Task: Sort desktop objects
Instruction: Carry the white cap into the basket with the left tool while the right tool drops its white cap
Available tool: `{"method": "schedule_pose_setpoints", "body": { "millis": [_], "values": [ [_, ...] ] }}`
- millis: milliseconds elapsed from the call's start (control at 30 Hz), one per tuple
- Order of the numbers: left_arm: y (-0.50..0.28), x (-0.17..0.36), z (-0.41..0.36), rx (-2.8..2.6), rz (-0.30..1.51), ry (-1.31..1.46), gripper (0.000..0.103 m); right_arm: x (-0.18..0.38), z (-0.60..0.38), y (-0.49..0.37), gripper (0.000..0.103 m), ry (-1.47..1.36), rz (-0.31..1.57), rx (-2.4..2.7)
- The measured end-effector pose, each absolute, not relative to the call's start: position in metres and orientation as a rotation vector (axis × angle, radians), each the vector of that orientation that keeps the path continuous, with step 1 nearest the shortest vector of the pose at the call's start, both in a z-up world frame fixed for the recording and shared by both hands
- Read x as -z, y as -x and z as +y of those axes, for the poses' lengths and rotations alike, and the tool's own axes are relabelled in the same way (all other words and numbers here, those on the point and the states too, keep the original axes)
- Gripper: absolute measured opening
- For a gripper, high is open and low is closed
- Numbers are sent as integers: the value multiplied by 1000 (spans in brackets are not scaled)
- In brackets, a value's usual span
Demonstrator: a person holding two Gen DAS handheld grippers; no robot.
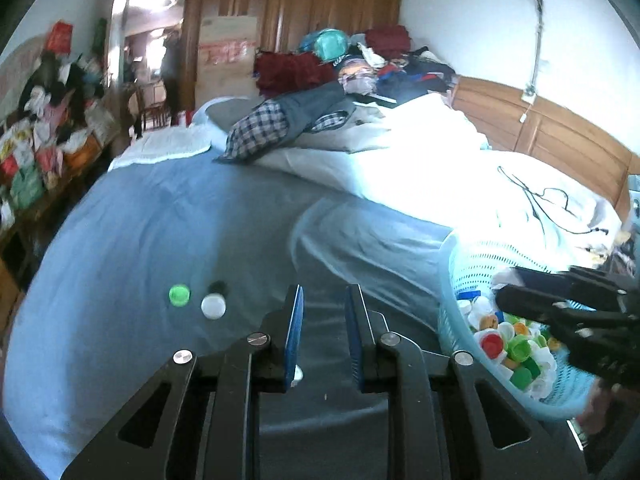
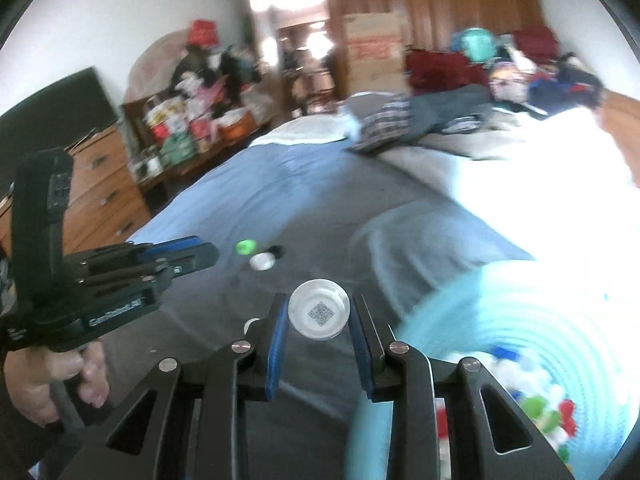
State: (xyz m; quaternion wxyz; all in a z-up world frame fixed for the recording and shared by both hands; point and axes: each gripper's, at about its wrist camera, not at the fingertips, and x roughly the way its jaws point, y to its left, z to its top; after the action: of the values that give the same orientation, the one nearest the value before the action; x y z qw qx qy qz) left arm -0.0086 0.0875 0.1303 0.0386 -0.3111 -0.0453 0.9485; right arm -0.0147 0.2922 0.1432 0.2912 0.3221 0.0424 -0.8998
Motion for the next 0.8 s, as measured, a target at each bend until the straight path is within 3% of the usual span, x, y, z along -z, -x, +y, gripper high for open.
{"method": "schedule_pose_setpoints", "body": {
  "millis": [100,167,200,400,567,667,800],
  "values": [
    [18,-115,70,-2882,-146,1039,22,-149,323,5,33,-855,81,2450],
    [18,-84,59,-2845,-148,1154,41,-150,341,1,33,-858,58,2466],
    [17,-70,54,-2829,-172,1201,43,-148,347,-1,33,-864,46,2467],
    [25,-17,29,-2862,-403,1340,43,-135,361,-2,33,-902,-21,2445],
    [75,-14,40,-2852,-321,1333,48,-129,358,4,33,-909,-26,2429],
    [101,-7,49,-2841,-254,1339,58,-126,360,11,33,-919,-38,2432],
    [121,16,53,-2802,-197,1429,58,-121,364,22,33,-936,-41,2439]
  ]
}}
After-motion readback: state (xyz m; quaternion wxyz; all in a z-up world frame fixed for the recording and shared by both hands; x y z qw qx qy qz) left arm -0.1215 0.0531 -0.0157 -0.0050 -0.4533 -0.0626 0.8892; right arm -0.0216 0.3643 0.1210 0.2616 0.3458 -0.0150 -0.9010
